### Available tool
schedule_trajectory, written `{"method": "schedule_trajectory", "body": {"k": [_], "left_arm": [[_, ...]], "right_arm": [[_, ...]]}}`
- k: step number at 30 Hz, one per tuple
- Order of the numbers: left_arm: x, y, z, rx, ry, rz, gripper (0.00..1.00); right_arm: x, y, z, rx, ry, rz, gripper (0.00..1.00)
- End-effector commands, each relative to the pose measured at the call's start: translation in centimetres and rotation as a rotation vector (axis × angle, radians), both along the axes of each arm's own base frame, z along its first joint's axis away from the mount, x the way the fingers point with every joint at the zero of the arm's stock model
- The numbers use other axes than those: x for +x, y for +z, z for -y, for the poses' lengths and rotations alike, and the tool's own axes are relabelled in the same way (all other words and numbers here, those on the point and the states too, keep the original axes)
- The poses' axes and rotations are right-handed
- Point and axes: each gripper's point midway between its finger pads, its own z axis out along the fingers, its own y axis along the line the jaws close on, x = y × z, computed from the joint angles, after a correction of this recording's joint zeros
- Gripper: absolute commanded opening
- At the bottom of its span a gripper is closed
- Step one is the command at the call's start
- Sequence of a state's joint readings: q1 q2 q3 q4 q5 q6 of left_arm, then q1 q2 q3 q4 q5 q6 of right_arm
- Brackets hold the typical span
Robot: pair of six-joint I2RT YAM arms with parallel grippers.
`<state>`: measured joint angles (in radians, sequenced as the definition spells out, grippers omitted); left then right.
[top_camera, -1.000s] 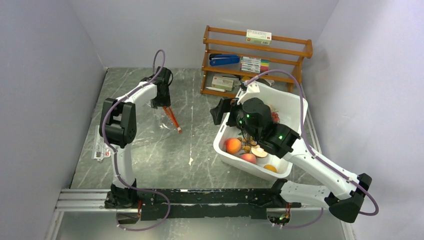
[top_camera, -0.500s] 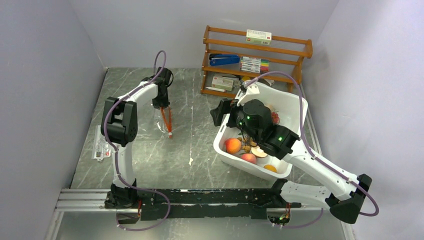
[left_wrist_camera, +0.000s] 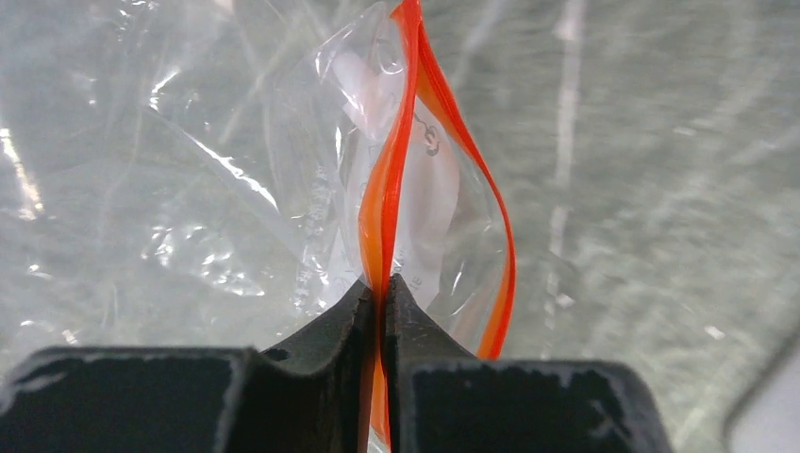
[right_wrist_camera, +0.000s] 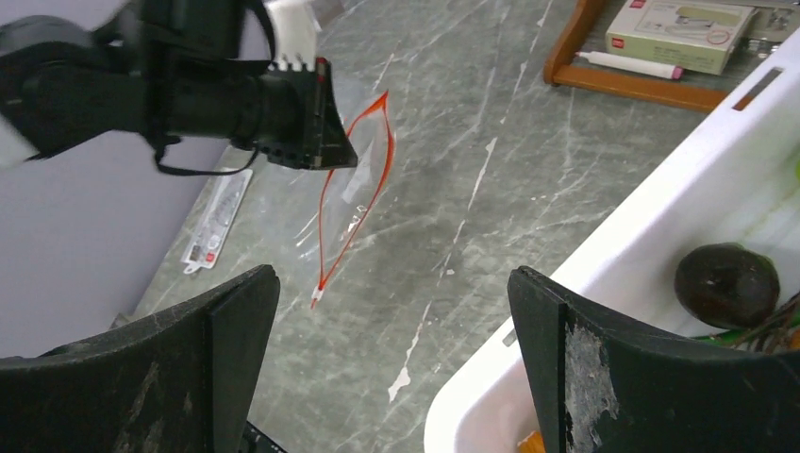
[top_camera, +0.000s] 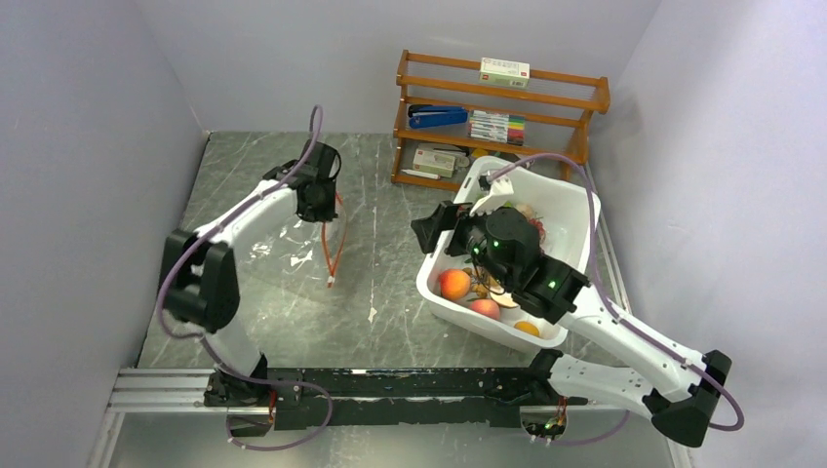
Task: Place the food in the zip-top bag and seal the zipper
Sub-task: Pick up the zipper food storage bag at the center of the board.
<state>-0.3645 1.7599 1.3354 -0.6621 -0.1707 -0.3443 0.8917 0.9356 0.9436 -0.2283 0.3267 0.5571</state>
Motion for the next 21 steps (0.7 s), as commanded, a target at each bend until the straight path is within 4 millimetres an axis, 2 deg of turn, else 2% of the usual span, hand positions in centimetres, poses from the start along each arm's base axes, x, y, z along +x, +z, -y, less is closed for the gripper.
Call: {"method": "schedule_trajectory", "body": {"k": [1, 5, 8, 10, 13, 15, 19, 21], "left_arm": [[-0.5, 5.4, 3.0, -0.144, -0.104, 0.154, 0.07], [-1.7, 8.5, 4.2, -0.264, -0.138, 0.242, 0.07], [-2.8, 10.0, 5.5, -0.373, -0.161, 0.268, 0.07], [-3.5, 10.9, 6.3, -0.431, -0.184, 0.281, 0.07], [-4.3, 11.8, 6.8, -0.477, -0.224, 0.304, 0.07], [-4.8, 12.5, 7.2, -0.507, -0.257, 0.325, 0.07], [-6.1, 14.1, 8.2, -0.575, -0.349, 0.387, 0.07], [-6.6, 14.8, 8.5, -0.600, -0.390, 0.417, 0.07]], "right_arm": [[0.1, 1.1, -1.6, 0.064, 0.032, 0.003, 0.93], [1.0, -0.3, -2.3, 0.103, -0.030, -0.101, 0.90], [2.0, -1.2, -3.0, 0.107, -0.097, -0.196, 0.85], [2.5, -1.9, -4.0, 0.093, -0.104, -0.237, 0.76], [2.7, -1.8, -6.6, 0.117, -0.018, -0.248, 0.56], [2.8, -2.2, -8.2, 0.136, 0.032, -0.264, 0.50], [3.8, -2.6, -10.0, 0.135, 0.049, -0.276, 0.47], [4.8, -2.4, -10.2, 0.114, 0.023, -0.262, 0.48]]}}
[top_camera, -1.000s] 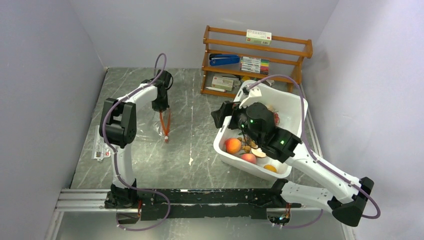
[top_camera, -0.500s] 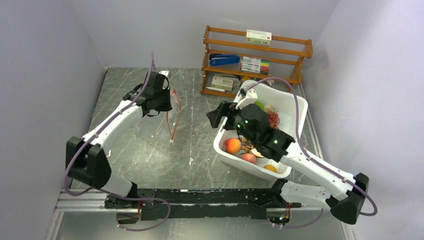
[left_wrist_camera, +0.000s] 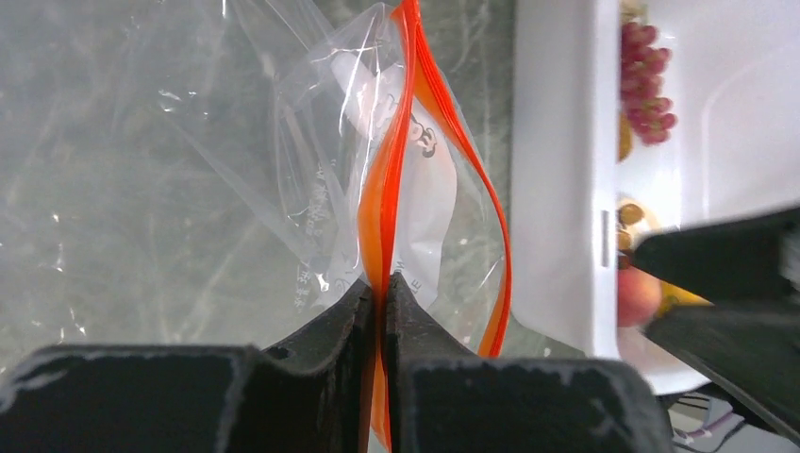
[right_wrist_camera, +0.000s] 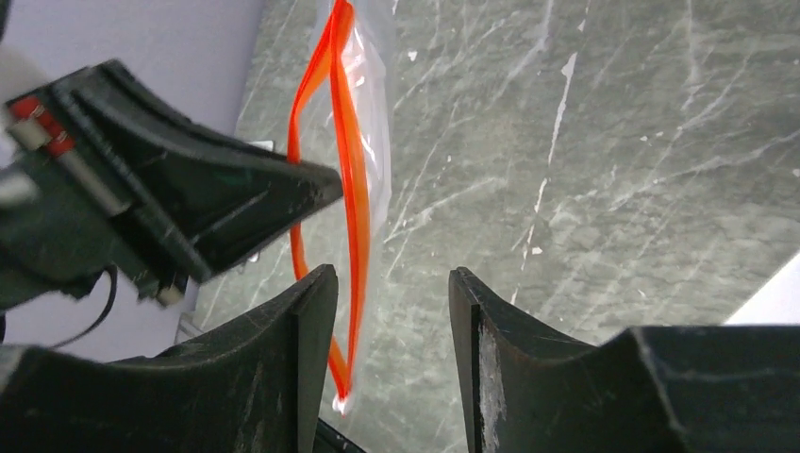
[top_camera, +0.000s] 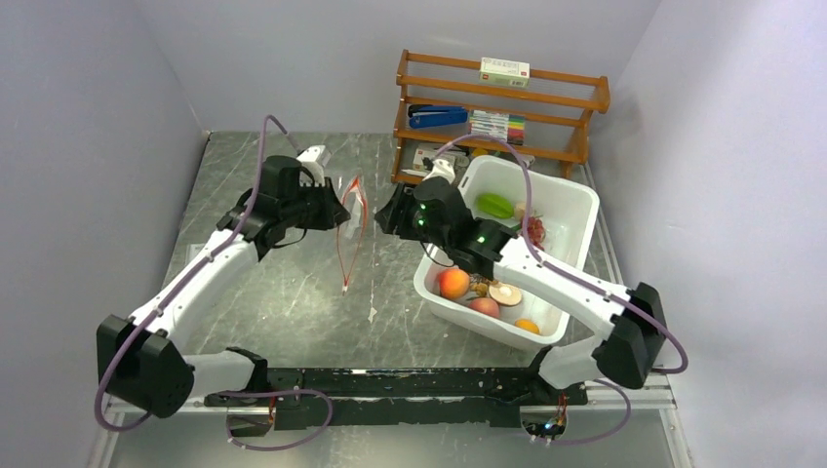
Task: Place the food in the zip-top bag and seal the zipper
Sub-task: Open the zipper of the food storage bag.
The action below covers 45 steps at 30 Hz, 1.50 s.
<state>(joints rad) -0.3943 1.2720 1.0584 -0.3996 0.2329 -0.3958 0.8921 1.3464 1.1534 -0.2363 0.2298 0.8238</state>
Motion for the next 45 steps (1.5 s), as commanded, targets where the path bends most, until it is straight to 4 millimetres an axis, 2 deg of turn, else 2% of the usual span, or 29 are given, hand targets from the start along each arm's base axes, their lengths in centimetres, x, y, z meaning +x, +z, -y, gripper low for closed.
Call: {"method": "schedule_trajectory", "body": {"k": [1, 5, 10, 13, 16, 18, 21, 24, 26, 28, 30, 34, 38, 42, 45], "left_arm": [[-1.2, 3.6, 2.1, -0.122, -0.137, 0.137, 0.07], [-2.0, 3.6, 2.3, -0.111, -0.208, 0.188, 0.07], [-2.2, 3.1, 2.2, -0.091, -0.227, 0.190, 0.07], [-2.7, 3.3, 2.7, -0.111, -0.268, 0.195, 0.07], [-2.7, 3.5, 2.7, -0.107, -0.273, 0.197, 0.07], [-2.8, 3.7, 2.6, -0.102, -0.276, 0.202, 0.07], [-2.9, 4.2, 2.4, -0.104, -0.269, 0.220, 0.07], [-2.9, 4.4, 2.3, -0.103, -0.259, 0.229, 0.07], [-2.8, 3.9, 1.9, -0.089, -0.236, 0.222, 0.07], [-2.4, 3.2, 1.5, -0.070, -0.204, 0.212, 0.07], [-2.3, 2.8, 1.2, -0.055, -0.191, 0.199, 0.07], [-2.3, 2.7, 1.0, -0.054, -0.178, 0.210, 0.07], [-2.1, 3.4, 1.0, -0.058, -0.197, 0.330, 0.07], [-2.0, 4.1, 0.8, -0.043, -0.206, 0.398, 0.07], [-2.3, 4.5, 1.2, -0.052, -0.241, 0.395, 0.07]], "right_arm": [[1.7, 2.5, -1.8, 0.038, -0.002, 0.044, 0.48], [2.3, 2.9, -3.7, 0.033, 0.073, 0.085, 0.48], [3.5, 2.5, -4.5, -0.011, 0.068, 0.095, 0.48], [4.6, 1.5, -4.2, -0.094, 0.040, 0.111, 0.48], [5.5, 0.5, -4.2, -0.240, 0.092, 0.155, 0.54], [6.4, -0.5, -3.1, -0.350, 0.056, 0.147, 0.54], [7.3, -1.2, -2.5, -0.432, 0.036, 0.153, 0.50], [7.8, -0.9, -2.2, -0.454, 0.017, 0.180, 0.45], [7.6, -0.3, -2.2, -0.442, 0.022, 0.186, 0.46], [7.0, 0.2, -2.6, -0.403, 0.044, 0.177, 0.56], [6.3, 0.3, -2.8, -0.376, 0.067, 0.152, 0.61], [4.5, -1.0, -3.8, -0.337, 0.129, 0.037, 0.60], [3.2, -2.6, -4.2, -0.282, 0.135, -0.061, 0.55], [3.0, -4.3, -3.9, -0.288, 0.097, -0.119, 0.55], [3.6, -4.9, -4.1, -0.294, 0.078, -0.107, 0.56]]}}
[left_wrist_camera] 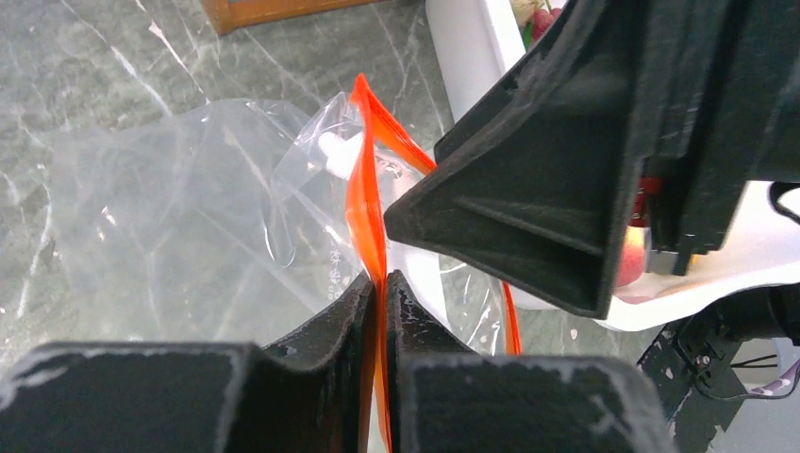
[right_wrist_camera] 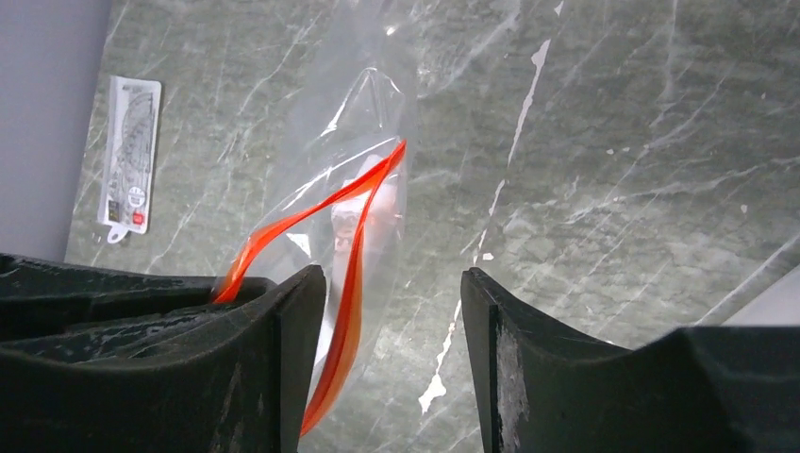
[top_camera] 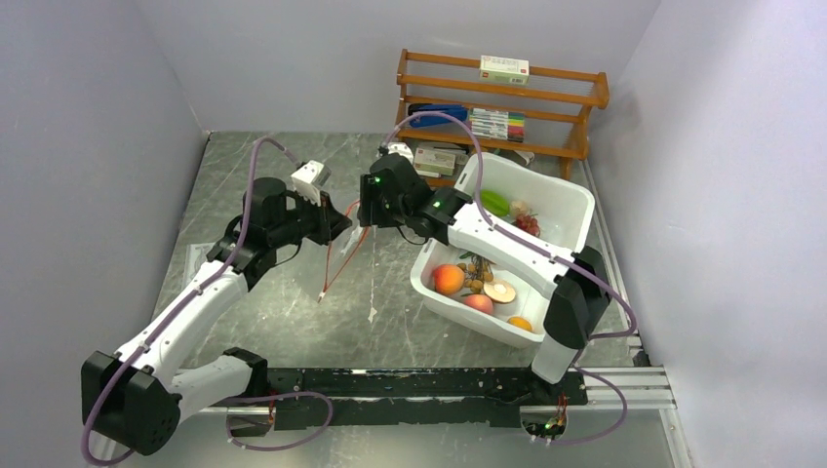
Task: Place the food in the zip-top bag and seal the zipper
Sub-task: Open the zipper of the food storage bag.
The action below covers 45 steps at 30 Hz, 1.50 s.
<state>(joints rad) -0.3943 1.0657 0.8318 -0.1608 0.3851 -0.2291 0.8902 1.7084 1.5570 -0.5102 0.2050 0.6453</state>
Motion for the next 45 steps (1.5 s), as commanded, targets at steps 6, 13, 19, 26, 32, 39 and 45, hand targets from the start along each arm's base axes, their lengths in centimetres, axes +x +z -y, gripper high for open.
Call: {"method": "schedule_trajectory", "body": {"k": [6, 13, 19, 26, 32, 39, 45], "left_arm": [[-1.5, 4.6, 1.9, -0.117, -0.132, 0.109, 0.07], [0.4, 2.7, -3.1, 0.017, 0.223, -0.039, 0.07], [1.3, 3.8, -2.6, -0.024, 0.229, -0.006, 0.08], [0.2, 5.3, 1.7, -0.094, -0.049, -0.014, 0.53], [1.4, 5.6, 2.1, -0.105, -0.040, 0.013, 0.67], [2.0, 5.9, 3.8, -0.150, -0.114, -0.003, 0.73], [4.1, 3.6, 2.2, -0.062, 0.018, -0.035, 0.74]], "right_arm": [[4.2, 0.7, 2.5, -0.151, -0.188, 0.133, 0.23], [4.8, 5.2, 8.4, -0.192, -0.364, 0.291, 0.18], [3.4, 5.1, 4.5, -0.049, -0.187, 0.255, 0.00], [2.1, 7.3, 2.2, 0.095, -0.158, 0.231, 0.00], [2.9, 7.2, 2.9, 0.046, -0.231, 0.247, 0.00], [3.1, 7.0, 2.9, 0.067, -0.262, 0.242, 0.00], [3.3, 8.2, 3.2, 0.090, -0.281, 0.267, 0.00]]}}
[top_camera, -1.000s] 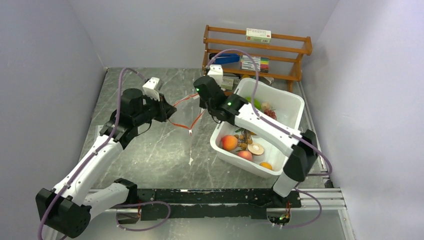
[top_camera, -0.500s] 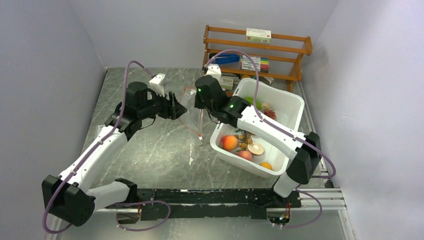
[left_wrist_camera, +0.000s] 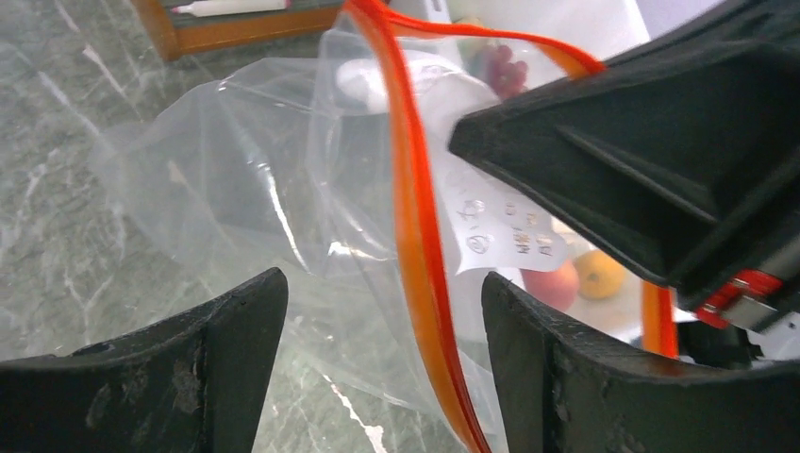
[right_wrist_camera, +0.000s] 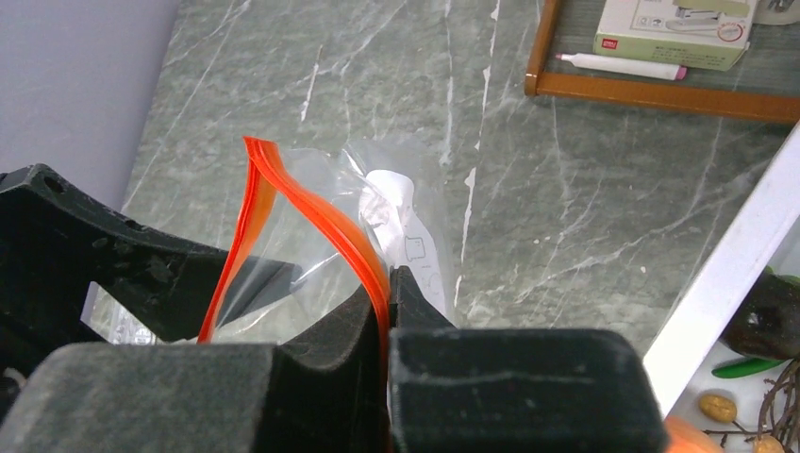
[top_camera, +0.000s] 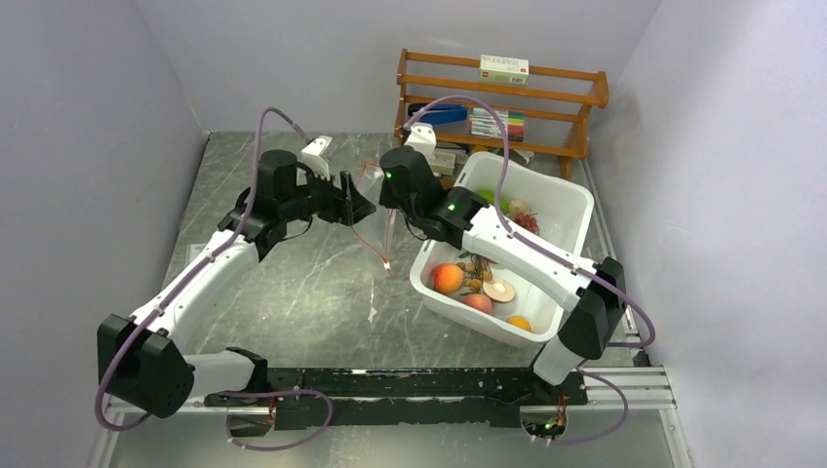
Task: Place the food in the zip-top bag and seal the zipper
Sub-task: Open the zipper of the food storage bag.
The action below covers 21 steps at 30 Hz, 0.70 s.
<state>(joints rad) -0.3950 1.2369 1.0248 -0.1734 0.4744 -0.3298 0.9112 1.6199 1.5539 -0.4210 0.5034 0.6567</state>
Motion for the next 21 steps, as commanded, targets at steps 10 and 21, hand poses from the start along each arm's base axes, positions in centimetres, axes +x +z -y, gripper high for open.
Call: {"method": "schedule_trajectory", "body": {"k": [10, 21], "left_arm": [[4.6, -0.9, -7.1, 0.317, 0.361, 0.086, 0.07], [3.5, 2.2, -4.9, 0.185, 0.255, 0.203, 0.07]], "right_arm": [[-0.3, 0.0, 3.2, 0.039, -0.048, 0.090, 0.00], [-2.6, -2.4, 0.7, 0.237, 0.079, -0.031, 0.40]]}}
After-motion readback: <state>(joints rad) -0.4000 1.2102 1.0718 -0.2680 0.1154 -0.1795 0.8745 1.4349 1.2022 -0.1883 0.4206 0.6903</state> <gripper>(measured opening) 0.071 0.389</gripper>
